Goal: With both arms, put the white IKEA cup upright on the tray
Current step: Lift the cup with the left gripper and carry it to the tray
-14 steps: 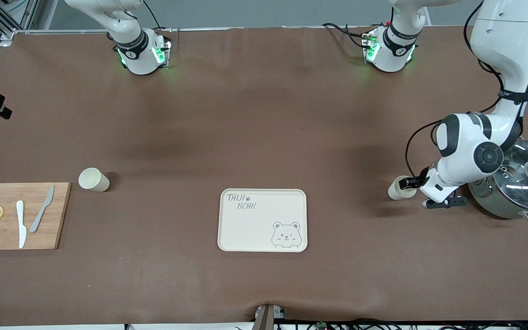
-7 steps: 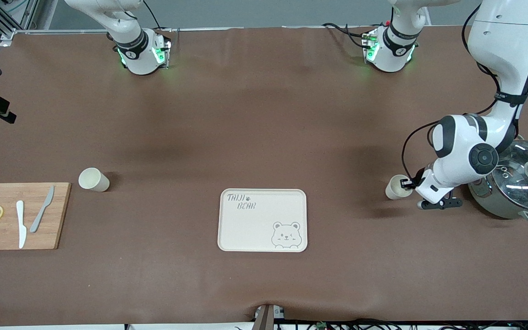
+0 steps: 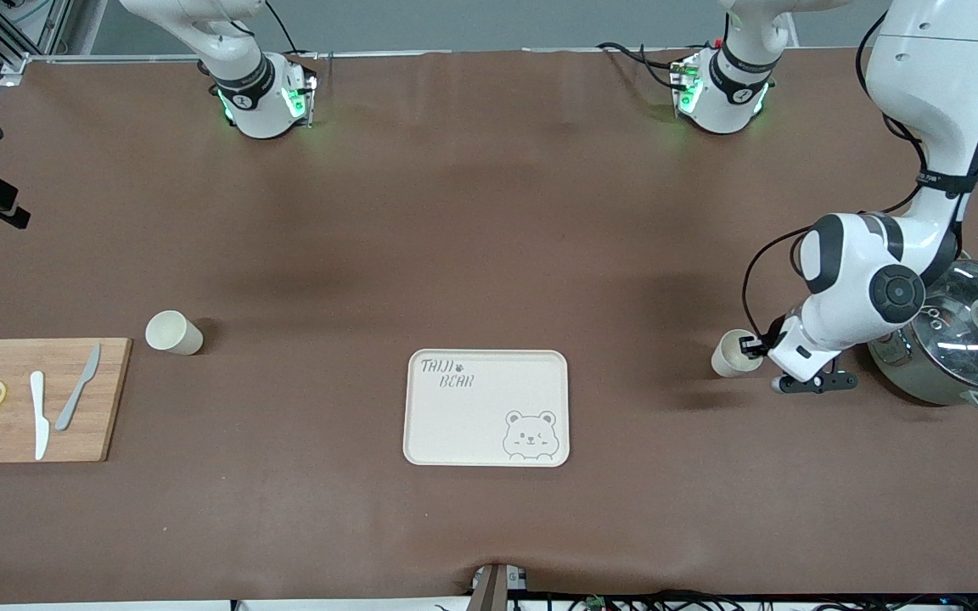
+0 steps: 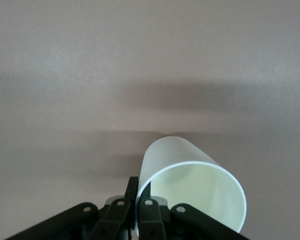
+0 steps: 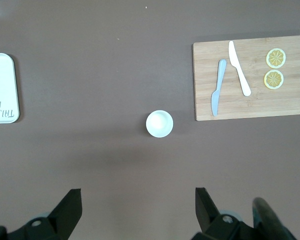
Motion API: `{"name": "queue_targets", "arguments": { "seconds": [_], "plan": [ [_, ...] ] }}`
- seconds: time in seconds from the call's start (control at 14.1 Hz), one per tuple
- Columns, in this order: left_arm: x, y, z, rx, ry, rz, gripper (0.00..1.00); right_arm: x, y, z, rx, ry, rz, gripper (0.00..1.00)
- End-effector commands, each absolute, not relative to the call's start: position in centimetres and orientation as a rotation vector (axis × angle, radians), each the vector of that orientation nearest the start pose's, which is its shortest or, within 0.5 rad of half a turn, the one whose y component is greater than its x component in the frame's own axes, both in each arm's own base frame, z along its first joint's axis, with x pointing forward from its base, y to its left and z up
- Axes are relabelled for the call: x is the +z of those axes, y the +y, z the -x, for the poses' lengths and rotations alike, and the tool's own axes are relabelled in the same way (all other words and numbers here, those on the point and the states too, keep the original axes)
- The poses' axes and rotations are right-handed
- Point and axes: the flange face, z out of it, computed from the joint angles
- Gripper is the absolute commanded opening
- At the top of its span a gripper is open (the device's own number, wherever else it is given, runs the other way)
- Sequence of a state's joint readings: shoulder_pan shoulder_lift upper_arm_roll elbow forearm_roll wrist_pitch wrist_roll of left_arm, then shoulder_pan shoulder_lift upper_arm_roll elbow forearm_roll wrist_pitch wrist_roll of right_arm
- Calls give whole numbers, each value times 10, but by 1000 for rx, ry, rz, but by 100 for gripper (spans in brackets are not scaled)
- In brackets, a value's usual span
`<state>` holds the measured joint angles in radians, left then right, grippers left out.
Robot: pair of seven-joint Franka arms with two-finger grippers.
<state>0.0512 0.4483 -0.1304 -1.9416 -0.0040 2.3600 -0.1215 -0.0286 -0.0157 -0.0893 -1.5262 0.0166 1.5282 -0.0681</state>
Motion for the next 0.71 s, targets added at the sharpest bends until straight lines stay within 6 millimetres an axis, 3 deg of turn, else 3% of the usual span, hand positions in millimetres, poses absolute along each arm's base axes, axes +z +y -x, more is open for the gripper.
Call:
{"name": "queue_targets", "arguments": {
  "seconds": [0.0, 0.28, 0.64],
  "plan": [
    [274, -62, -628, 50, -57, 3221, 0, 655, -63, -545, -58, 65, 3123, 100],
    [308, -90, -648, 91, -5, 3222, 0, 655, -61, -548, -82, 54, 3126, 100],
    [326, -112, -658, 51, 52, 3224, 0, 652, -61, -550, -75, 59, 3123, 100]
  ]
}}
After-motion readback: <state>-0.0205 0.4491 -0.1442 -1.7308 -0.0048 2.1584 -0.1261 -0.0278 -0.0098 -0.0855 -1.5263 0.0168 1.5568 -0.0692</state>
